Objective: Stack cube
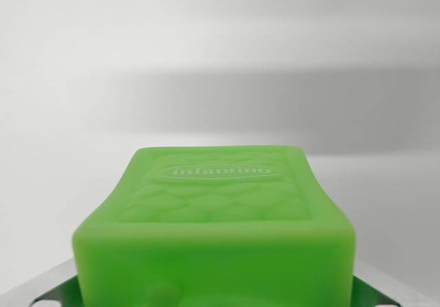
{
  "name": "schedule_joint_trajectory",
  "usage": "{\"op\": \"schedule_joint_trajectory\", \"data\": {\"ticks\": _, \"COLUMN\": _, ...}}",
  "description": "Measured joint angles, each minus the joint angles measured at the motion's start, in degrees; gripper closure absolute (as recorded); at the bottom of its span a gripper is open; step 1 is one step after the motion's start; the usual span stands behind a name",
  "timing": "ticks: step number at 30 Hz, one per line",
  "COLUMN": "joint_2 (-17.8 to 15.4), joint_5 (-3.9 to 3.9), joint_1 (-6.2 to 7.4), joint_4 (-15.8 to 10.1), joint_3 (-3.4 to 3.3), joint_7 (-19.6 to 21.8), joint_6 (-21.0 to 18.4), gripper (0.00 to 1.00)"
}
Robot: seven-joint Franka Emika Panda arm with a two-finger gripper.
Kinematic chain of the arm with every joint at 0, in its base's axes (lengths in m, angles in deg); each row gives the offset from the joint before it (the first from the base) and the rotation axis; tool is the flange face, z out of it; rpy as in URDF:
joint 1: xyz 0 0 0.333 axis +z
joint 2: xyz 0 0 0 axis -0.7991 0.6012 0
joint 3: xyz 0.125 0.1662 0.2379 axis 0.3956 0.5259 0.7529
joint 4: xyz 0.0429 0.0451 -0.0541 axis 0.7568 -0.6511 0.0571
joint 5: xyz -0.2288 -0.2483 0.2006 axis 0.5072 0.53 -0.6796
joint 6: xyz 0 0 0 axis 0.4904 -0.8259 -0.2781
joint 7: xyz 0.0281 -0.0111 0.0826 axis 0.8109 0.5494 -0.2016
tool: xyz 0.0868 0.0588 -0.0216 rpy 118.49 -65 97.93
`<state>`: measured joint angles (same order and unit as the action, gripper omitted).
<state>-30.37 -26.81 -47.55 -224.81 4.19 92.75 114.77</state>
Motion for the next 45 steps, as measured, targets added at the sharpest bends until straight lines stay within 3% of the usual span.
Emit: {"op": "schedule_joint_trajectory", "data": {"ticks": 45, "joint_2": 3.7, "joint_5": -2.06, "joint_1": -4.48, "joint_4": 5.7, "joint_3": -4.65, "joint_7": 6.5, "joint_6": -2.0, "gripper": 1.0}}
